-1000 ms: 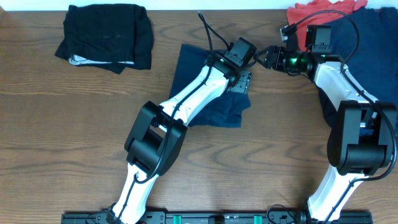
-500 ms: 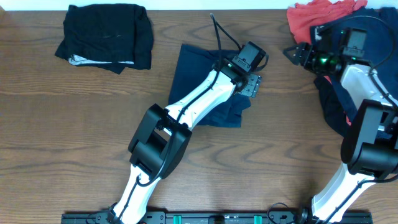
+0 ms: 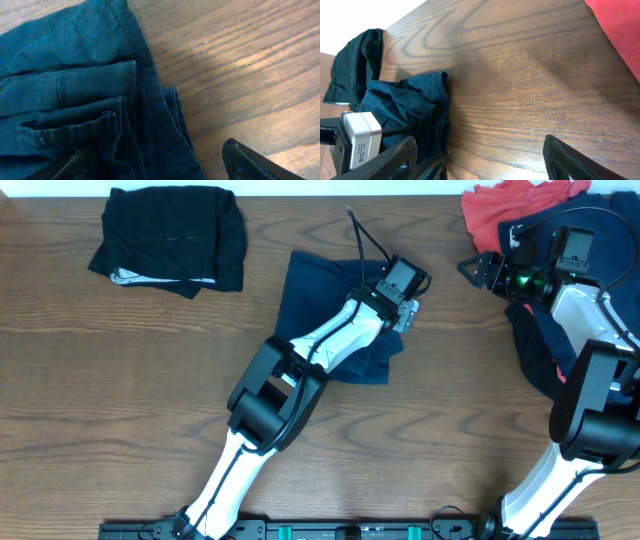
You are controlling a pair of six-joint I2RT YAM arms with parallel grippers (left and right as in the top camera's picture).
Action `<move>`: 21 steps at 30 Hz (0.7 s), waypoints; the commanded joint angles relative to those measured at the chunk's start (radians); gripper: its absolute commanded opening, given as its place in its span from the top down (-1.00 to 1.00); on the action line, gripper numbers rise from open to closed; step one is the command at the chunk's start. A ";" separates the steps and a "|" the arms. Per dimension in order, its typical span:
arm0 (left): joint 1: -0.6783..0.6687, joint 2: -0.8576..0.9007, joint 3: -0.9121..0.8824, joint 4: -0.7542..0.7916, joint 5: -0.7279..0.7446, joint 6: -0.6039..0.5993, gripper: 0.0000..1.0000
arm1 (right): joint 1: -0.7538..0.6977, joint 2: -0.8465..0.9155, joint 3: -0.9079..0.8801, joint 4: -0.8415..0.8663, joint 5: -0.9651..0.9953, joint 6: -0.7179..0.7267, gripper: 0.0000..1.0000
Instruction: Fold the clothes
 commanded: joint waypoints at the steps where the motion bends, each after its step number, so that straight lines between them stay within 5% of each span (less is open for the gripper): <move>1: 0.013 0.035 -0.005 0.003 -0.040 0.010 -0.61 | 0.000 0.014 -0.001 -0.004 -0.006 -0.023 -0.58; 12: 0.035 0.138 -0.005 -0.010 -0.086 0.010 -0.38 | 0.005 0.014 -0.001 -0.003 -0.006 -0.023 -0.58; 13: 0.035 0.146 -0.005 -0.012 -0.096 0.010 -0.28 | 0.005 0.014 -0.001 -0.003 -0.006 -0.023 -0.58; 17: 0.038 0.150 -0.005 -0.023 -0.099 0.008 0.88 | 0.005 0.014 -0.001 -0.002 -0.006 -0.022 -0.58; 21: 0.050 0.150 -0.005 -0.075 -0.099 0.005 0.88 | 0.005 0.014 -0.001 -0.002 -0.006 -0.022 -0.57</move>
